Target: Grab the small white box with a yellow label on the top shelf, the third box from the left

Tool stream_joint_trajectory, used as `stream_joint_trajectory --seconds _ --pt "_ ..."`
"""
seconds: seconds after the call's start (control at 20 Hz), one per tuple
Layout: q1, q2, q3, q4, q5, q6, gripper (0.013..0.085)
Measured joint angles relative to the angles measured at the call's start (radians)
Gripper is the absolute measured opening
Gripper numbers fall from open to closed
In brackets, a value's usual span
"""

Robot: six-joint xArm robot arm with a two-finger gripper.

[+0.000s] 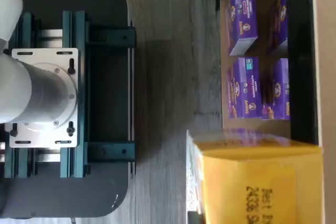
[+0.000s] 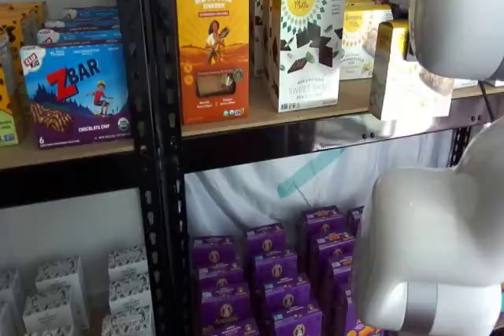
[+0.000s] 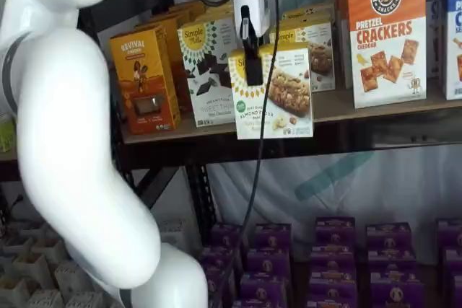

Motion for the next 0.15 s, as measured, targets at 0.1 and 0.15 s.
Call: stream_joint_trajectory --seconds 0.1,0.15 --pt "-0.003 -0.014 0.016 -0.003 0.000 -0.004 0.0330" --pt "-0.005 -0.018 0.021 -0.003 0.001 -0.006 0.0330"
